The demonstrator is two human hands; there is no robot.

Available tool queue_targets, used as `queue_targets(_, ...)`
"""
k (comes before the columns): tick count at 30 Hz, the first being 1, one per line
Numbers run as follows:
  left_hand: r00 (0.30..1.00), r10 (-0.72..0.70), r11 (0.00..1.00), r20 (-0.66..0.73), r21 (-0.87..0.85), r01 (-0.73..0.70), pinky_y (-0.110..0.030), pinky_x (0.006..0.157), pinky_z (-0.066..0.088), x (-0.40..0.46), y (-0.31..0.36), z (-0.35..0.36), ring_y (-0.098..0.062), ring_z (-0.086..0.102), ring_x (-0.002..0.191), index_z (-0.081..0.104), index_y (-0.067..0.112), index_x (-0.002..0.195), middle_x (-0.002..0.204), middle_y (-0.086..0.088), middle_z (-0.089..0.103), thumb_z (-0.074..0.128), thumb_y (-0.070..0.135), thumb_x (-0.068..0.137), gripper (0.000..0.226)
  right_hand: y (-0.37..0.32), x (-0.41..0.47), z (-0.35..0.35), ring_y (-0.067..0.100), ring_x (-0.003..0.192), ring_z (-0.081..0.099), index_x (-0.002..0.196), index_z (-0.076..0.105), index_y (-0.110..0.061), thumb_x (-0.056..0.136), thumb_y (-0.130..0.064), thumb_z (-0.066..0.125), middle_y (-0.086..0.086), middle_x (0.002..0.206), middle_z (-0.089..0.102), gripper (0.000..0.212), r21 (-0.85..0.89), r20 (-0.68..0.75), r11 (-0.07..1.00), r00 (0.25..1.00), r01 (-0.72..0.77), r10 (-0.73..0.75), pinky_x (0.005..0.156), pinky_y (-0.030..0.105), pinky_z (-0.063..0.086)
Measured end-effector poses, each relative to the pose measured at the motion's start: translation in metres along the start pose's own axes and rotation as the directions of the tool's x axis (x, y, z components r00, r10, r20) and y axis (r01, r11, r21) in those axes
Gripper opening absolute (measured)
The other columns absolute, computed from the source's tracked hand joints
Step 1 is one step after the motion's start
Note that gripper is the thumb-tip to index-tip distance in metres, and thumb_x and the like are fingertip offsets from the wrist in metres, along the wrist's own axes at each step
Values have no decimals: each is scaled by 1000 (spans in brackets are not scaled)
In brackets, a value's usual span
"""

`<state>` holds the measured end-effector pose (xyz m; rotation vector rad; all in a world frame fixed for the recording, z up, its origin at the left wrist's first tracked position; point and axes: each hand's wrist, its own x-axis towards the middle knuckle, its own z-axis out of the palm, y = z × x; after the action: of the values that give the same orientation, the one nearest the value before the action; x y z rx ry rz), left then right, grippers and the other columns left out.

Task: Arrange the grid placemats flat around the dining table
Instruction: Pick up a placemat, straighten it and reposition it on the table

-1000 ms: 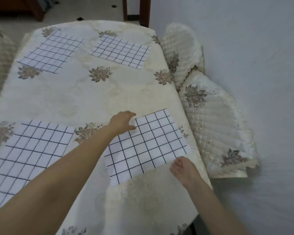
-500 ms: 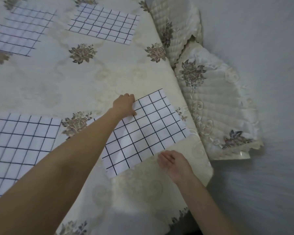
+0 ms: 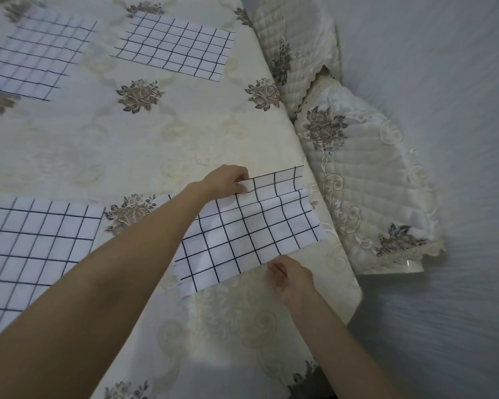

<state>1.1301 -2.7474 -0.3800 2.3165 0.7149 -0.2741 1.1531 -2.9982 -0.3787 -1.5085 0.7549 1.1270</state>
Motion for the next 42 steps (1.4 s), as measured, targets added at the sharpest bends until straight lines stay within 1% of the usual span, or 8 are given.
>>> queue_targets(7,988,-106,991,-116,-90,96,-29,80,40,-6,-12,-5,-29,56,104,62,3,113,112,-14,62,61,20,93,26,-7,15,15,21,59,55,79,64,3,81,-2,74,14,72,61,11,0,-28,1000,999,15,-15,44,26,53)
queue_targets(12,926,-290,951,-243,-177,252,-32,82,46,-15,-37,-11,-29,61,102,69,3,102,106,-15,68,69,17,87,20,-17,24,23,20,55,54,81,63,5,80,1,73,14,72,60,11,-77,-35,994,997,72,-75,41,22,53)
queue_targets(19,864,-457,873,-210,-292,391,-30,73,48,-43,-68,-15,-18,59,81,69,13,85,92,-5,68,77,24,81,15,-38,39,36,19,50,54,80,62,0,78,-2,76,14,72,63,13,-250,-55,950,976,189,-209,41,23,51)
queue_targets(23,837,-523,820,-160,-362,444,-34,84,54,-60,-83,-13,-21,65,88,73,11,87,93,-6,71,80,24,76,18,-56,42,47,13,32,47,69,55,-9,77,-2,76,9,64,57,24,-368,-28,889,952,273,-304,53,31,50)
queue_targets(30,780,-616,689,-106,-552,469,-20,59,46,-98,-90,1,-13,61,62,72,7,85,69,-3,64,81,19,76,18,-76,50,61,6,22,43,70,52,-6,79,-2,76,9,60,50,26,-460,46,824,936,331,-350,63,36,54)
queue_targets(34,744,-665,546,-66,-722,424,-15,38,44,-112,-90,11,-5,50,31,66,2,79,61,-13,60,77,8,80,13,-88,50,75,18,46,51,69,51,-9,78,-7,77,8,64,53,27,-529,87,771,926,355,-367,72,38,58)
queue_targets(37,715,-694,523,-85,-742,419,-16,39,45,-117,-92,16,-5,50,31,66,5,73,57,-11,60,78,8,78,14,-94,46,82,20,54,48,70,53,-6,80,-3,75,10,69,52,25,-542,131,762,932,354,-339,41,21,53)
queue_targets(42,727,-681,536,-92,-739,409,-27,55,49,-123,-102,15,-19,54,48,70,5,76,61,-11,62,81,13,76,13,-86,39,80,15,36,56,69,48,-7,80,1,74,9,69,53,29,-609,174,709,932,355,-318,31,16,42)
